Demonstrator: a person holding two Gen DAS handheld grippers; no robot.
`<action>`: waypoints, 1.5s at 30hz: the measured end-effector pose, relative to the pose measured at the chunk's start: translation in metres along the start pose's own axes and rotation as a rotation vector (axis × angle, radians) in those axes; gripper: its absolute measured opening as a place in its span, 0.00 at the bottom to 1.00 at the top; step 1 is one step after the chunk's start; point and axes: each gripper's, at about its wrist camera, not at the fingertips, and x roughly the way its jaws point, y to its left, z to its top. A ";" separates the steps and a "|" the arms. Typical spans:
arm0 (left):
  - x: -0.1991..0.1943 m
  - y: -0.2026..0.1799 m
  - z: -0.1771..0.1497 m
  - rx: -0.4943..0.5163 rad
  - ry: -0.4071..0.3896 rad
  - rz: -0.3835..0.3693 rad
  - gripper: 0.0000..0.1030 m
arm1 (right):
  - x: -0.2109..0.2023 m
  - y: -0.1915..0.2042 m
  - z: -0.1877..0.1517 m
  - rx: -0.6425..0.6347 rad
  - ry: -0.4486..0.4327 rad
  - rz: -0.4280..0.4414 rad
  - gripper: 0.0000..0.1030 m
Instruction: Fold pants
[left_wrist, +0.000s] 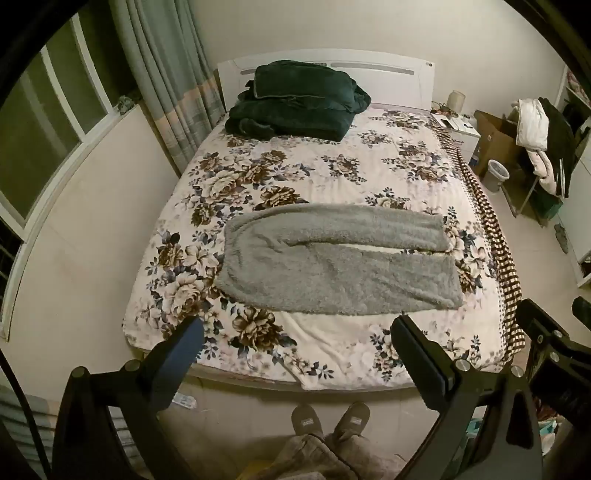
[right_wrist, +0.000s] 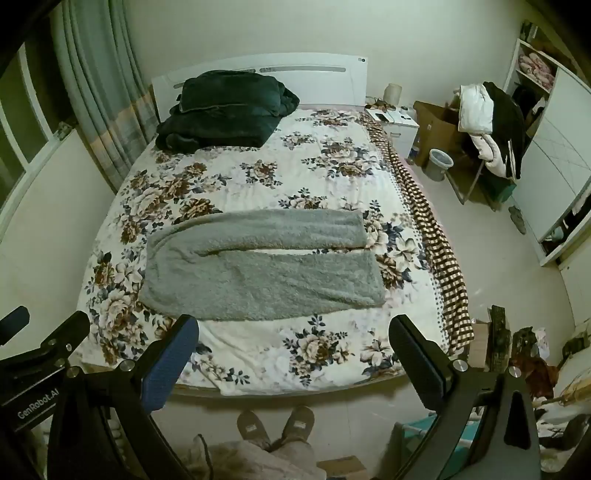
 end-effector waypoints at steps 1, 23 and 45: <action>0.000 0.000 0.000 0.002 0.002 0.004 1.00 | 0.000 -0.001 0.000 0.008 -0.010 0.009 1.00; -0.008 0.002 0.011 -0.004 -0.015 0.001 1.00 | -0.006 0.000 0.000 0.016 -0.015 0.012 1.00; -0.013 0.001 0.010 0.000 -0.030 0.005 1.00 | -0.002 -0.011 -0.005 0.014 -0.025 0.013 1.00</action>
